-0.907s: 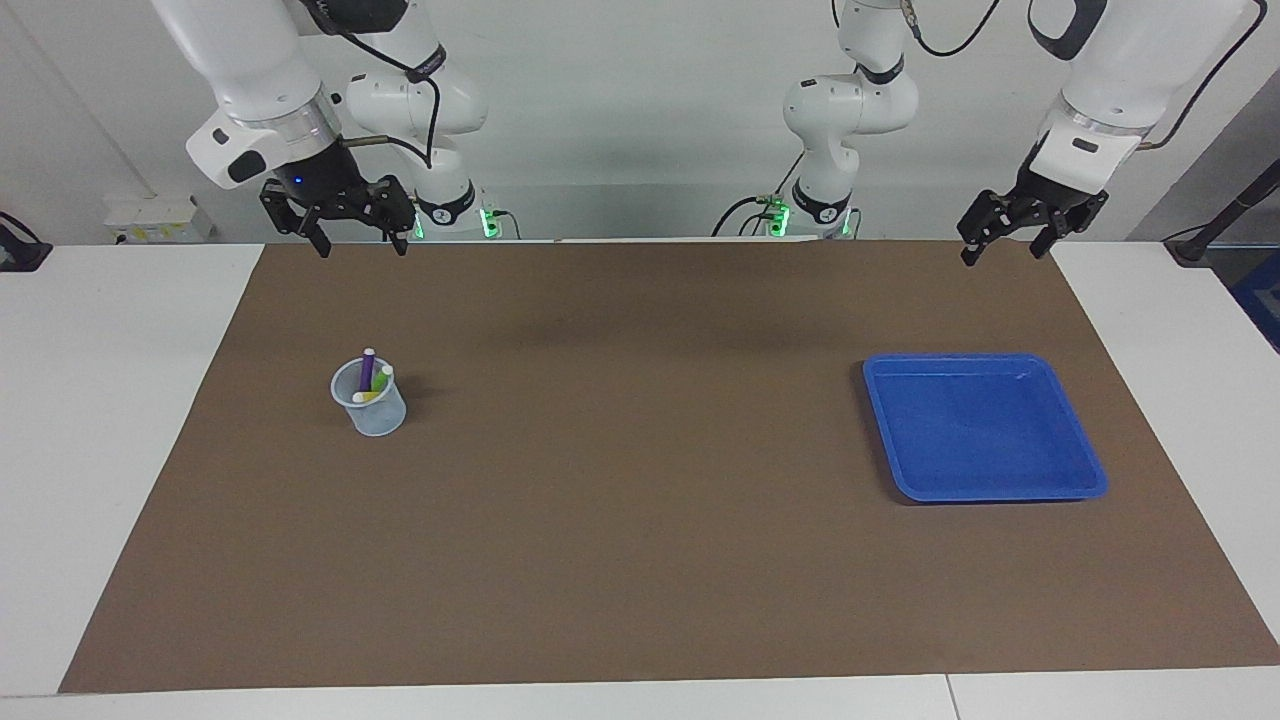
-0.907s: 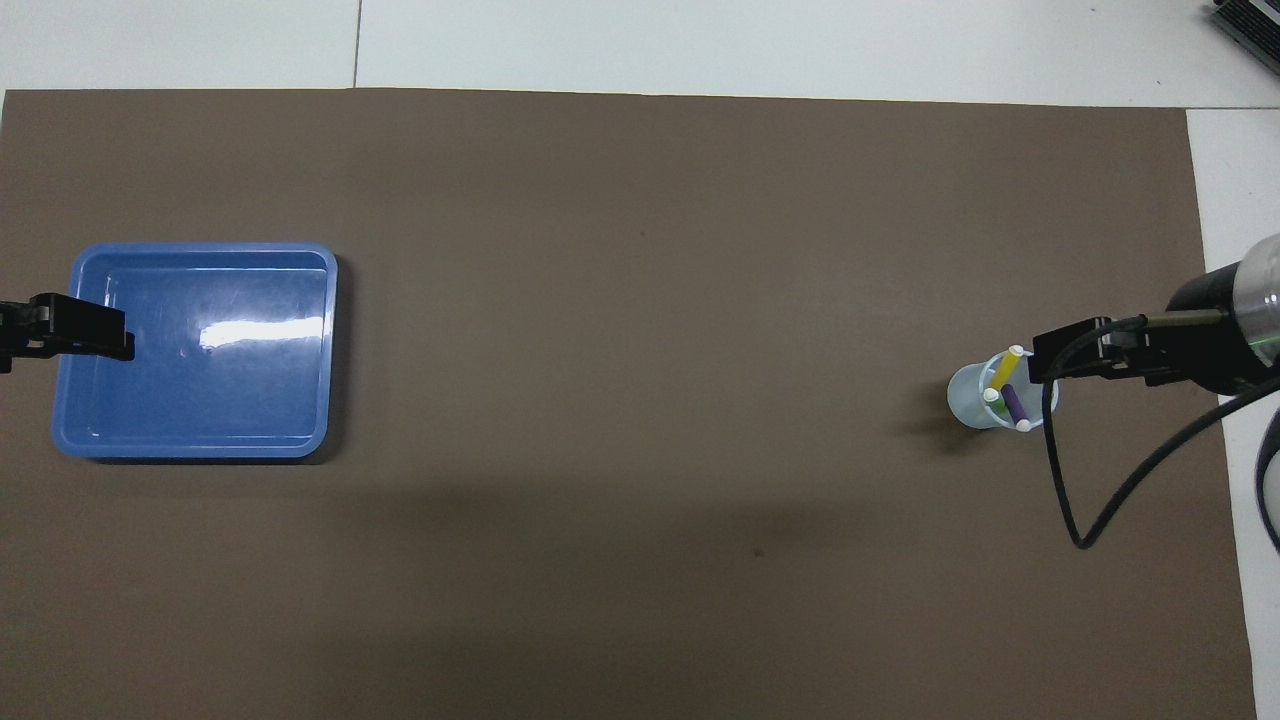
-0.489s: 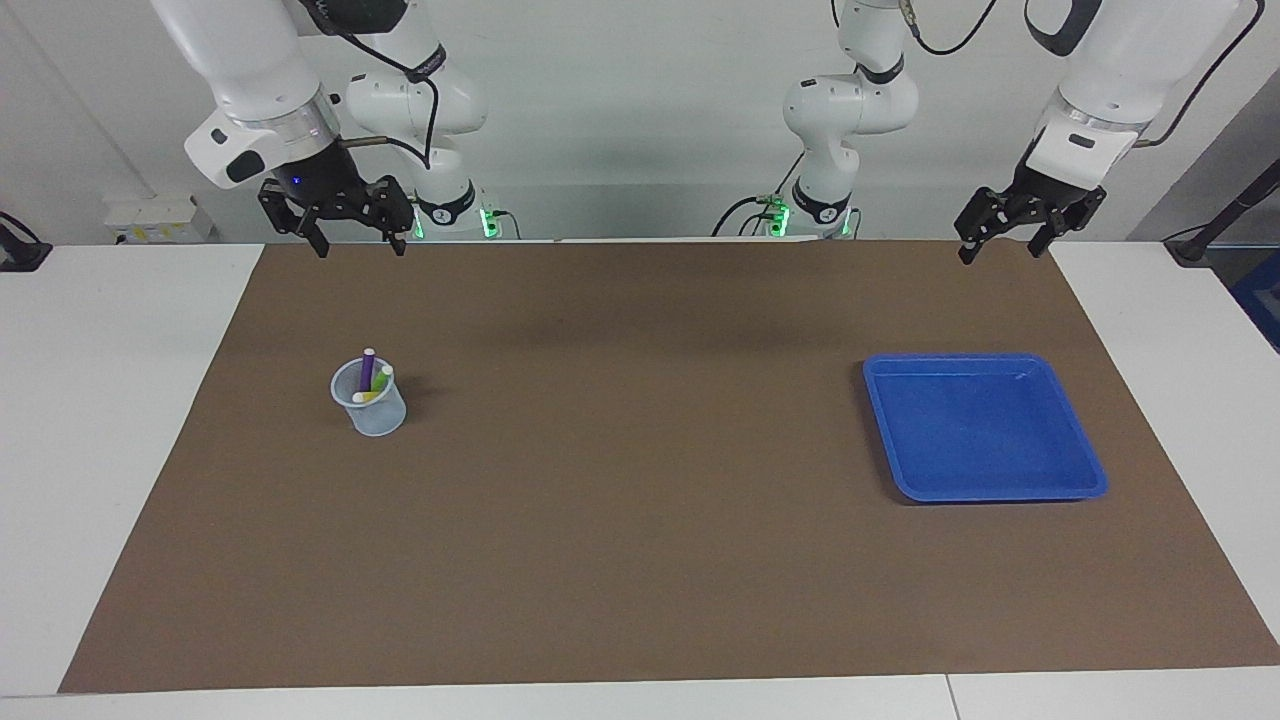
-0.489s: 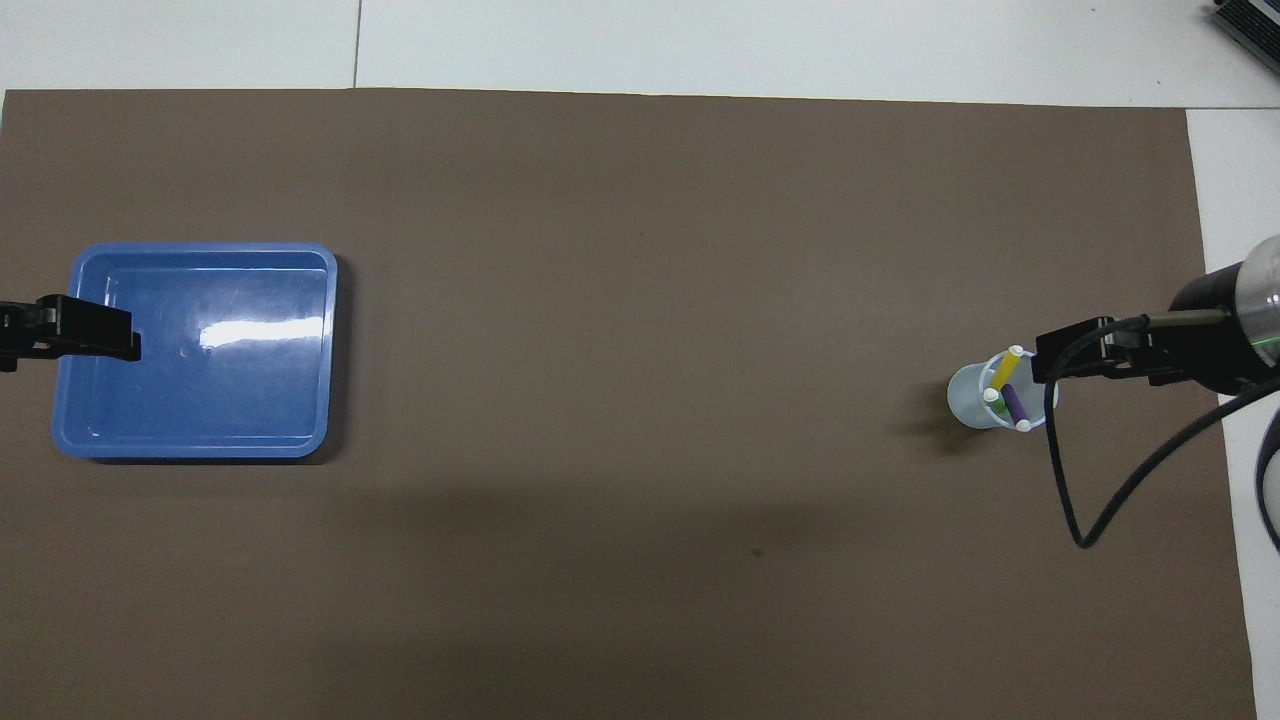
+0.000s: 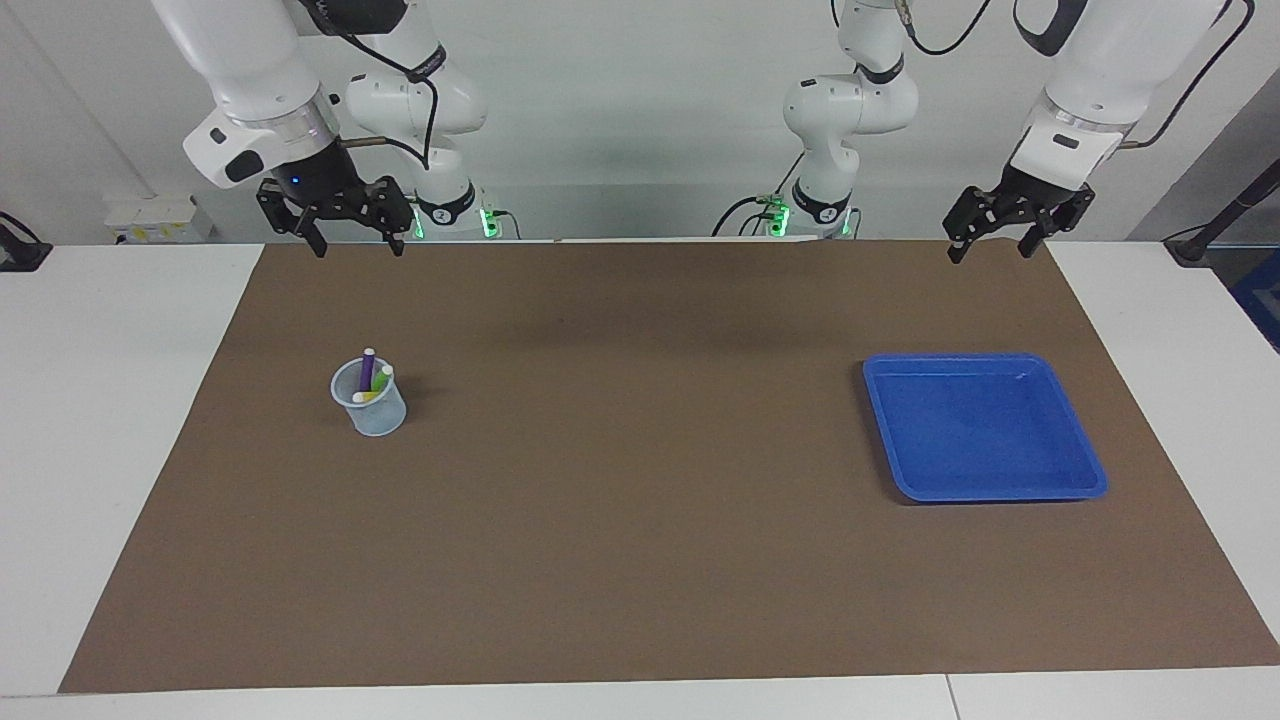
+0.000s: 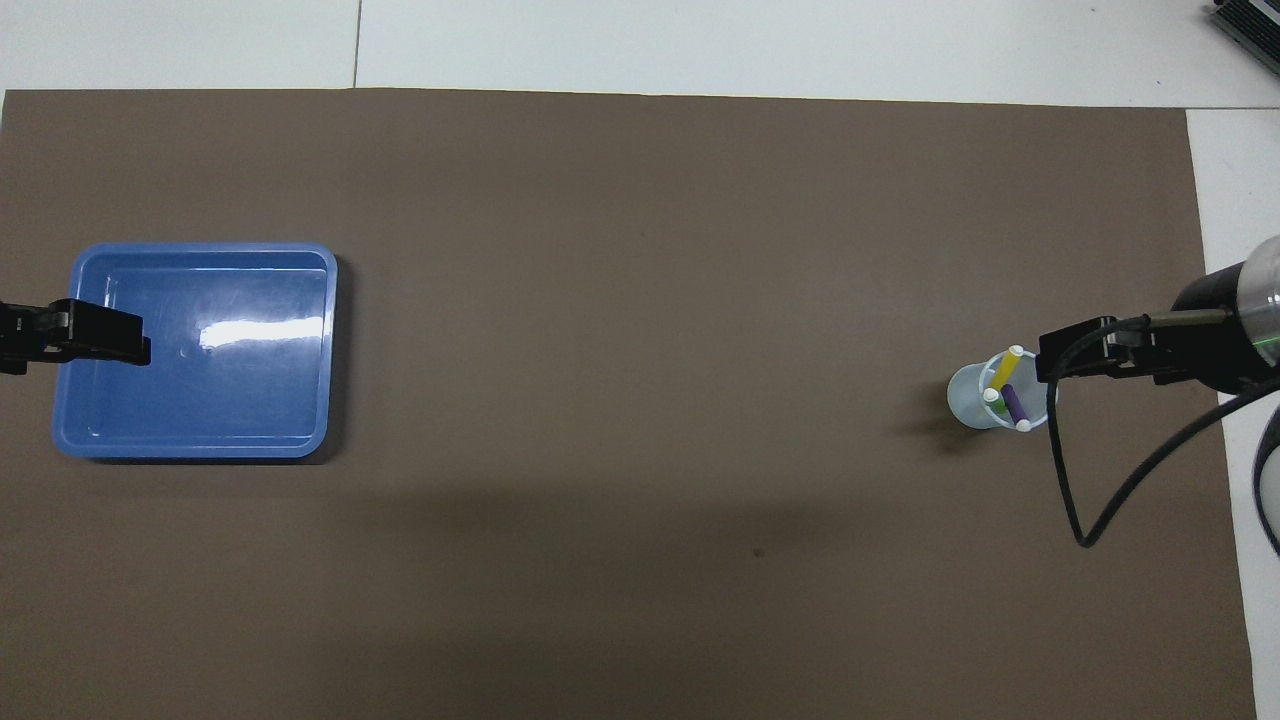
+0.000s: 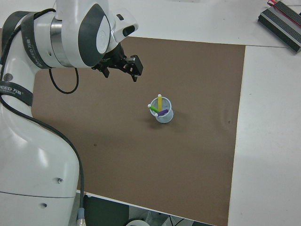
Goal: Right arm passes pens to left for tray arrangement
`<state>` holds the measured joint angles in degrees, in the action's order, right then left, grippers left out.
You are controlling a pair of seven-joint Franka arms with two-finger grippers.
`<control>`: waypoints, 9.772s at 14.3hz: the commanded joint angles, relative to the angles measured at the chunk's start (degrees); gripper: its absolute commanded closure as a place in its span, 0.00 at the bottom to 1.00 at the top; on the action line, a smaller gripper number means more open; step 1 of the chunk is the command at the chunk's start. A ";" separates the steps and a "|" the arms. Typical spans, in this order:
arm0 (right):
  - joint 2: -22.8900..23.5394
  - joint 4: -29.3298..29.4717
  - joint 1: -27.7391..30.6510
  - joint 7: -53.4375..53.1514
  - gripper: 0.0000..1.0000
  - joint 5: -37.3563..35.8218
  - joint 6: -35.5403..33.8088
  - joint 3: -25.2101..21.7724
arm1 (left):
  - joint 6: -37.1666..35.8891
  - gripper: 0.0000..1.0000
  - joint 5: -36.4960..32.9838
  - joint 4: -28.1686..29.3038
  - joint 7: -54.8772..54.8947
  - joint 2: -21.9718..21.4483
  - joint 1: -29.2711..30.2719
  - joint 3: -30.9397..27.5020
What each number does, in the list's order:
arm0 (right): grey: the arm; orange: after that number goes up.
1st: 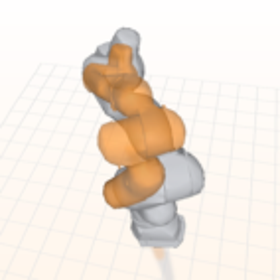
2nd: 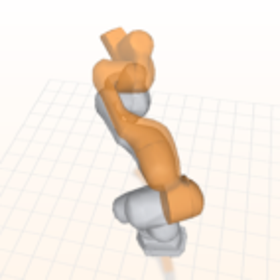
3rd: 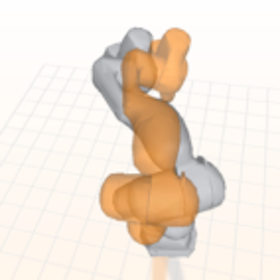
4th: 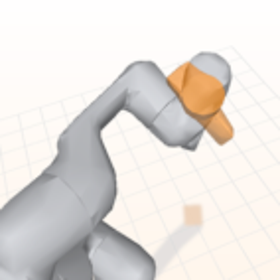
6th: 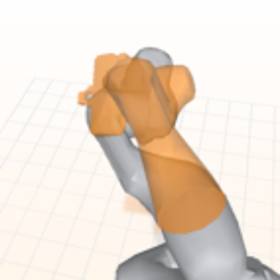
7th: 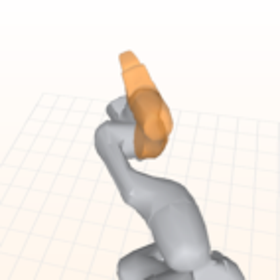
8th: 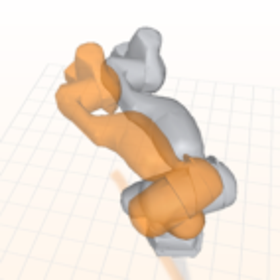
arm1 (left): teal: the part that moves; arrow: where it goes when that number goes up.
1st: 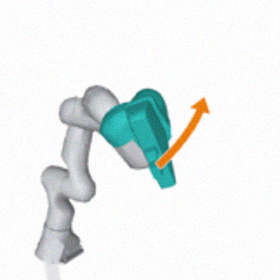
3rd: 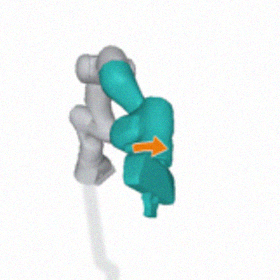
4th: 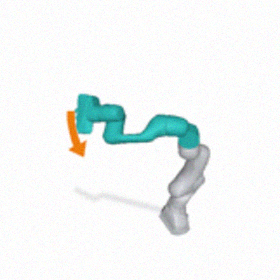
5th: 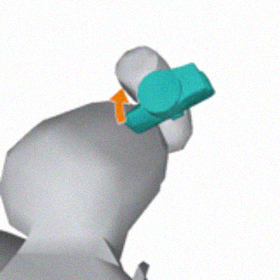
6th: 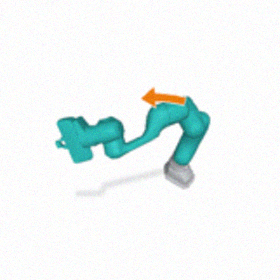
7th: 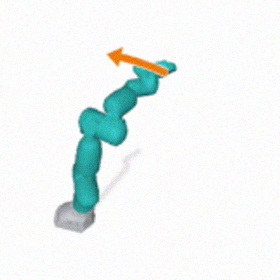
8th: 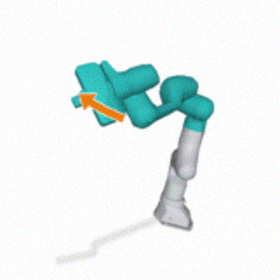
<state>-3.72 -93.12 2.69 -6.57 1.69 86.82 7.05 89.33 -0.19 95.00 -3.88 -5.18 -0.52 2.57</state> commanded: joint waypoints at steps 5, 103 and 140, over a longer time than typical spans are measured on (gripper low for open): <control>-3.74 -15.66 3.71 15.34 0.00 -0.90 15.19 -0.46 | -1.09 0.00 0.28 0.89 -0.25 -0.53 -0.80 -1.17; 9.00 -16.66 -33.81 -59.61 1.00 18.52 70.06 2.27 | 56.11 0.06 61.89 41.14 -55.35 -12.84 -20.38 -1.34; 9.26 -16.39 -32.58 -59.00 1.00 18.70 69.89 2.18 | 58.86 1.00 64.17 39.39 -56.94 -10.20 -25.49 -1.61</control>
<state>5.41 -109.87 -31.36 -66.15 19.40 155.54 9.19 150.22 63.52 133.16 -61.22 -14.27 -25.92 0.49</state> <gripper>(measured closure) 0.824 0.797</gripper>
